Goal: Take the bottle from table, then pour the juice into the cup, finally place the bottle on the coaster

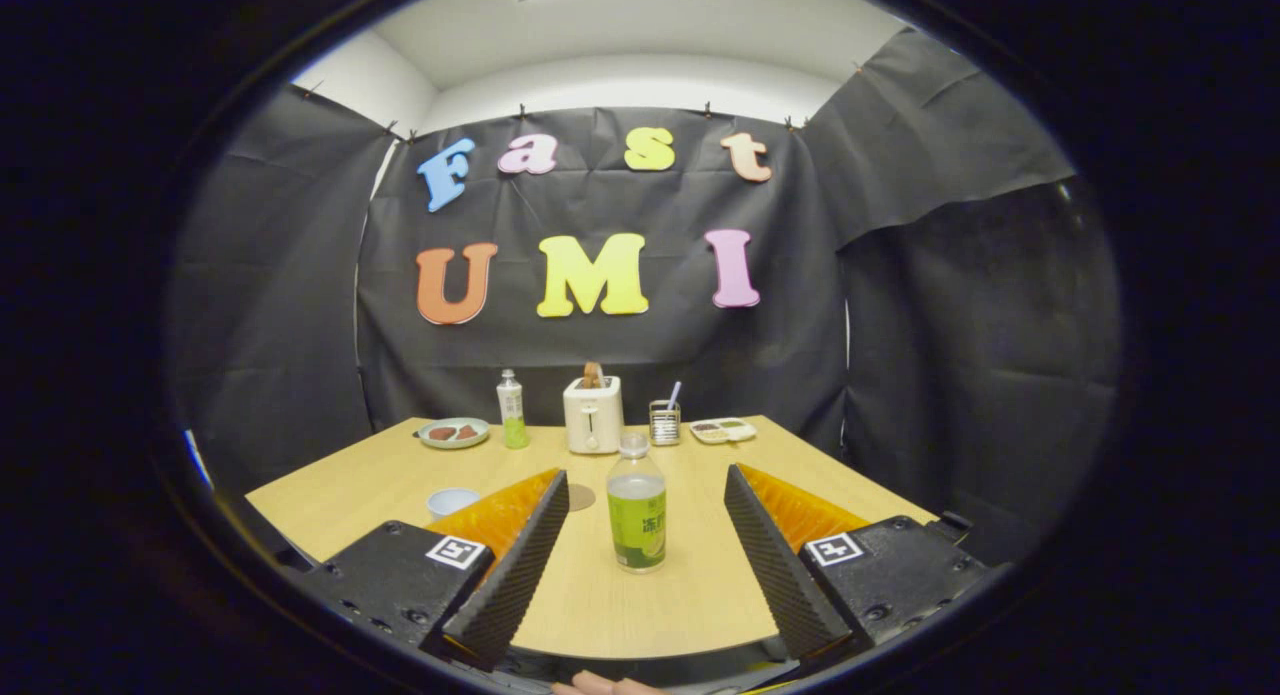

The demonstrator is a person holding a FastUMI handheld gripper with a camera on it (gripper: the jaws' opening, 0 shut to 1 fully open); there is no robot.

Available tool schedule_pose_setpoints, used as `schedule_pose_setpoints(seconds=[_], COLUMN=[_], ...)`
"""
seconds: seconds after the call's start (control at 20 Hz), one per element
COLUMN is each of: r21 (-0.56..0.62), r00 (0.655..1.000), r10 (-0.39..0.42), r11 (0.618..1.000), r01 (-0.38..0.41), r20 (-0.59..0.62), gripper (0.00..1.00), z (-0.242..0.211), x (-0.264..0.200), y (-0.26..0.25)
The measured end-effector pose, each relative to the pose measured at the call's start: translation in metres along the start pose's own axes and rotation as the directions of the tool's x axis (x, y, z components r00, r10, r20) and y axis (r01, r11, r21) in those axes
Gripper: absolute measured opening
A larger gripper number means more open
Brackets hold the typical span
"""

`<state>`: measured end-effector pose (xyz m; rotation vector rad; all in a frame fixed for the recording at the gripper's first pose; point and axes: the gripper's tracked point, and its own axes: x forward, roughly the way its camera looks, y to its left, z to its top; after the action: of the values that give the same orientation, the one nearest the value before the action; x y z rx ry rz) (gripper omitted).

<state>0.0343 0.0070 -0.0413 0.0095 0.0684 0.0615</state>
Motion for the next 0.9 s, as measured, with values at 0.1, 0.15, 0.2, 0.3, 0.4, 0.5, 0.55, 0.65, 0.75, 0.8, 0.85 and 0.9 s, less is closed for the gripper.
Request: schedule_pose_setpoints(seconds=[0.1, 0.15, 0.2, 0.3, 0.4, 0.5, 0.55, 0.65, 0.75, 0.8, 0.85, 0.9], r21=[-0.015, -0.021, -0.027, -0.035, -0.021, -0.032, -0.034, -0.044, -0.051, -0.053, -0.055, -0.059], r00=[1.0, 1.0, 0.999, 0.999, 0.999, 0.999, 0.999, 0.999, 0.997, 0.997, 0.997, 0.997], r10=[-0.011, -0.018, -0.025, -0.03, -0.012, 0.027, 0.031, 0.012, 0.009, 0.012, 0.021, 0.022], r11=[1.0, 1.0, 0.999, 0.999, 1.0, 0.999, 0.999, 0.999, 0.999, 0.998, 0.998, 0.998], r01=[0.011, 0.017, 0.024, 0.029, 0.011, -0.028, -0.032, -0.015, -0.013, -0.017, -0.025, -0.026], r20=[-0.017, -0.021, -0.028, -0.038, -0.046, -0.042, -0.041, -0.053, -0.074, -0.078, -0.076, -0.078], gripper=[1.0, 1.0, 1.0, 1.0, 1.0, 1.0, 1.0, 1.0, 1.0, 1.0, 1.0, 1.0], z=[-0.011, -0.015, -0.018, -0.025, -0.03, -0.032, -0.033, -0.04, -0.052, -0.057, -0.062, -0.067], x=[0.016, 0.025, 0.034, 0.051, 0.067, 0.084, 0.094, 0.111, 0.125, 0.132, 0.138, 0.145], y=[-0.003, -0.004, -0.006, -0.008, -0.005, 0.003, 0.002, -0.003, -0.001, 0.0, 0.004, 0.006])
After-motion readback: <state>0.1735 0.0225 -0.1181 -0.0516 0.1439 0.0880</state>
